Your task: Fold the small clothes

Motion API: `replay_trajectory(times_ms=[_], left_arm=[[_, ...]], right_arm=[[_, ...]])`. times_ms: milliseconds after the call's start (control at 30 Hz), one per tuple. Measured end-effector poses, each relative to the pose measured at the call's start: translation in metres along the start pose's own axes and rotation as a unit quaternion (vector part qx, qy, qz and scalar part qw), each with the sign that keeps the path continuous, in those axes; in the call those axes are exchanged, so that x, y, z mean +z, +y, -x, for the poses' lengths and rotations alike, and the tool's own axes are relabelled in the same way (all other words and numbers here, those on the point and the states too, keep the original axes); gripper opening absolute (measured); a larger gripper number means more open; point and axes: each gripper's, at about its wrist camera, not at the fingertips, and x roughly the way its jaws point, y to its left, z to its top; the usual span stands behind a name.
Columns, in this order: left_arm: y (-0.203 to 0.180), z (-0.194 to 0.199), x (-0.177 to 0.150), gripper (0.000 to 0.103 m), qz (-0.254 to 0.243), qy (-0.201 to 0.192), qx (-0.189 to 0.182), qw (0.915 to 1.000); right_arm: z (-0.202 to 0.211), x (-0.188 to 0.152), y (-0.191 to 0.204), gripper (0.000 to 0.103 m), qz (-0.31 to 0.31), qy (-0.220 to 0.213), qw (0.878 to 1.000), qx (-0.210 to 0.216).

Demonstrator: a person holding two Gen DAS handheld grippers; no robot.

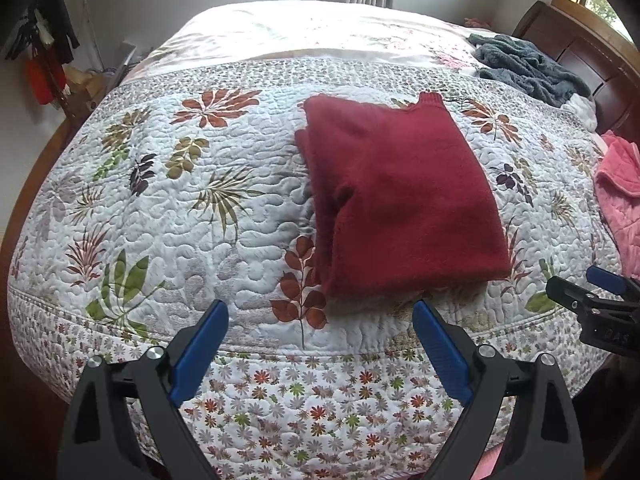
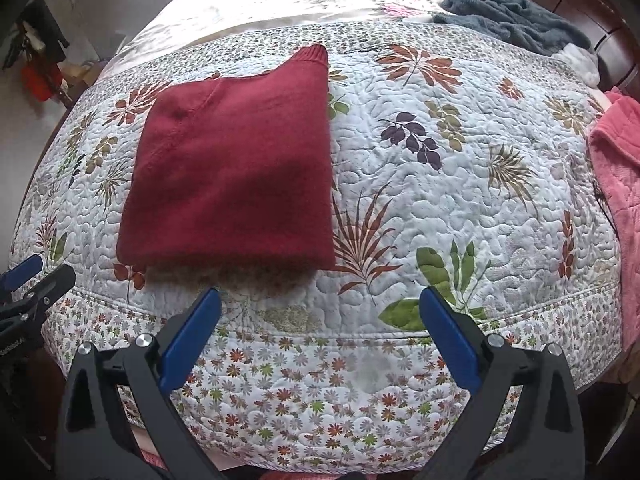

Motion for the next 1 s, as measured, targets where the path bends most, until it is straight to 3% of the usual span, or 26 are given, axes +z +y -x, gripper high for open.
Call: replay_trajectory(times_ms=[1000], left_arm=[[0.008, -0.011, 0.002, 0.094, 0.002, 0.005, 0.007, 1.0000]], right_arm=[[-0.014, 0.007, -0.005, 0.099, -0.016, 0.015, 1.000, -0.003]])
